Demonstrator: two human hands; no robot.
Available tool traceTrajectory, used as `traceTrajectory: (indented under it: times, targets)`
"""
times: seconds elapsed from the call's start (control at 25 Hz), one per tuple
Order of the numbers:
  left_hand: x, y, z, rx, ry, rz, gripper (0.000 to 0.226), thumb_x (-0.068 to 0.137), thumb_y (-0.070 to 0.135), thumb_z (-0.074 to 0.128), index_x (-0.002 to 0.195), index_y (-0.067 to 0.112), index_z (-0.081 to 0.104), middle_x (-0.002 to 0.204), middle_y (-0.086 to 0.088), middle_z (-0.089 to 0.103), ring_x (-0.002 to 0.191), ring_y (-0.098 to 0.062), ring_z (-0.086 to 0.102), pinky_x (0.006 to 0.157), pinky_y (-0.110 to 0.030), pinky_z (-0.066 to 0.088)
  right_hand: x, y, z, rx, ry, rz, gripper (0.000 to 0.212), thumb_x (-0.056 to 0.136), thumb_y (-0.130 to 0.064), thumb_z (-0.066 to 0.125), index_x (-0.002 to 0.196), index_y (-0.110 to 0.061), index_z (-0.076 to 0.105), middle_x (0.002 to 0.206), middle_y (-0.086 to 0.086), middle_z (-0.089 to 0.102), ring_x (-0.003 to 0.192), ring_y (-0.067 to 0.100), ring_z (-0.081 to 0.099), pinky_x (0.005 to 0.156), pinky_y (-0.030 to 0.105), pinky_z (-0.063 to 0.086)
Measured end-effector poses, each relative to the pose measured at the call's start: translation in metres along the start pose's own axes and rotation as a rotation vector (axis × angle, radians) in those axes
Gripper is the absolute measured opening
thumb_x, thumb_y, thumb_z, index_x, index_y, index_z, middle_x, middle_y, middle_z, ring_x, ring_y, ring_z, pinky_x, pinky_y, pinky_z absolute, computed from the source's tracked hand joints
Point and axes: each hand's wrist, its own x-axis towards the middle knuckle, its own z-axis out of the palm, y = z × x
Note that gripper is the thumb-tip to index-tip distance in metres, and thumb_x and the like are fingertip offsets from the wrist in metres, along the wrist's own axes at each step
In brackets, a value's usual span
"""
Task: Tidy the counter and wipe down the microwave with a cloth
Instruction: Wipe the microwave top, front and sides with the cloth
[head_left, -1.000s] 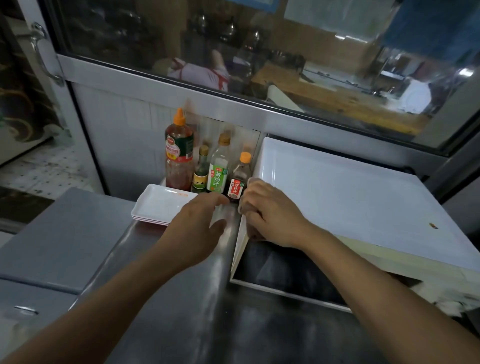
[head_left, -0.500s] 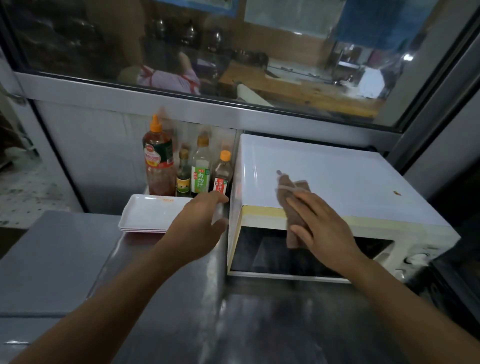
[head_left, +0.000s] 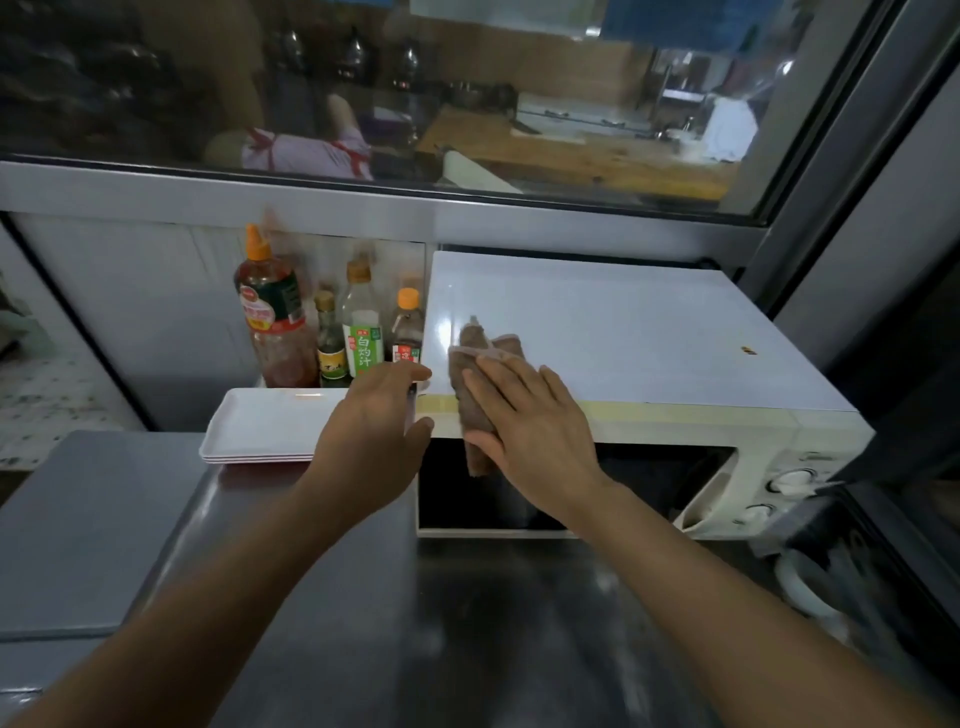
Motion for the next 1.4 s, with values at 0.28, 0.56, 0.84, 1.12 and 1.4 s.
traceTrajectory:
  times: [0.28,0.56,0.84,1.12,1.4]
  targets:
    - [0.025,0.053,0.046,0.187,-0.046,0.070,0.029,0.084,0.016,0.060,0.112,0.016,0.064,0.118,0.000,0.062,0.110,-0.025,0.053,0.093,-0.041,0.041,-0.079,0.135,-0.014,-0.089,-0.020,0.164,0.058,0.090,-0.046,0.033,0.135,-0.016,0.051,0.139,0.004,0.052,0.127,0.024,0.049,0.106,0.050,0.033]
    - [0.025,0.057,0.050,0.221,-0.027,0.016,0.028,0.081,0.011,0.064,0.109,0.017,0.068,0.112,-0.001,0.063,0.103,-0.027,0.056,0.086,-0.042,0.045,-0.079,0.115,0.002,-0.067,0.206,0.204,0.049,0.089,-0.031,0.053,0.130,-0.004,0.052,0.134,0.013,0.054,0.128,0.031,0.042,0.110,0.044,0.032]
    - [0.028,0.088,0.067,0.305,0.002,0.038,0.028,0.080,0.011,0.062,0.108,0.017,0.063,0.116,0.000,0.061,0.109,-0.028,0.053,0.088,-0.040,0.040,-0.067,0.100,0.002,-0.040,0.209,0.100,0.051,0.088,-0.044,0.047,0.128,-0.014,0.058,0.131,0.006,0.059,0.124,0.026,0.053,0.104,0.048,0.040]
    - [0.050,0.163,0.130,0.277,-0.162,0.290,0.034,0.086,0.020,0.055,0.120,0.025,0.058,0.129,0.007,0.052,0.119,-0.021,0.045,0.097,-0.037,0.033,-0.145,0.239,-0.006,-0.110,0.039,0.313,0.054,0.090,-0.044,0.045,0.133,-0.013,0.052,0.136,0.008,0.053,0.128,0.028,0.047,0.108,0.054,0.031]
    - [0.053,0.172,0.144,0.239,-0.121,0.245,0.031,0.084,0.012,0.058,0.114,0.019,0.064,0.113,0.001,0.059,0.098,-0.027,0.052,0.084,-0.036,0.040,-0.167,0.253,0.002,-0.006,0.294,0.442,0.040,0.090,-0.023,0.047,0.124,-0.002,0.051,0.135,0.015,0.046,0.128,0.034,0.040,0.114,0.044,0.025]
